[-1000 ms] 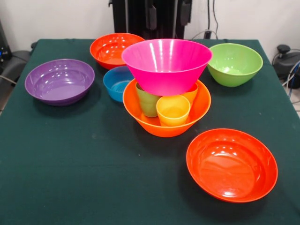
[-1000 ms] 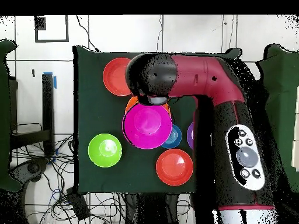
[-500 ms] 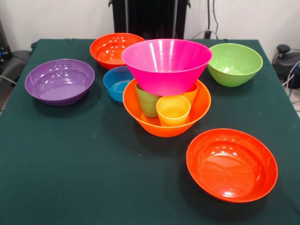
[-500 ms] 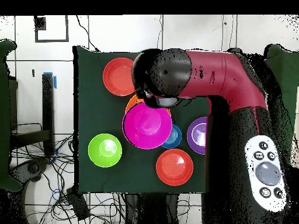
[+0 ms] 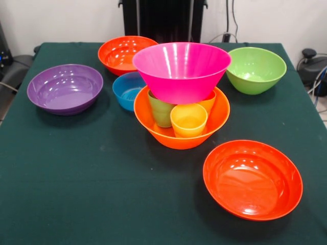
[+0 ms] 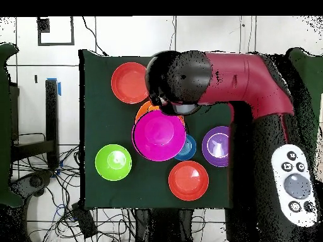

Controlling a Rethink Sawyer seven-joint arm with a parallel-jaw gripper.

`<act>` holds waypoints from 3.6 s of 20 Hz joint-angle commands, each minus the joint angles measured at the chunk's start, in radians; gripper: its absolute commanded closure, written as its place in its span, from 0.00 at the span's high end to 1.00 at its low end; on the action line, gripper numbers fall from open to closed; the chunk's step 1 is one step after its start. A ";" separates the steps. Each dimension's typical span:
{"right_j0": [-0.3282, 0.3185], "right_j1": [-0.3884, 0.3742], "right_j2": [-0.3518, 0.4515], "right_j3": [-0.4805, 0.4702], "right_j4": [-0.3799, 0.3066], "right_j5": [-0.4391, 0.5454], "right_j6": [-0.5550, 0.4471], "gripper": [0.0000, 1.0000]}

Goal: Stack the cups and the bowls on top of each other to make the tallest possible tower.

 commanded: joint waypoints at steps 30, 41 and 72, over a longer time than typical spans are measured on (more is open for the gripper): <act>-0.104 0.198 0.193 -0.005 -0.227 0.072 -0.395 1.00; -0.120 0.184 0.199 0.007 -0.234 0.124 -0.395 1.00; -0.098 0.262 0.209 -0.234 -0.416 0.274 -0.514 1.00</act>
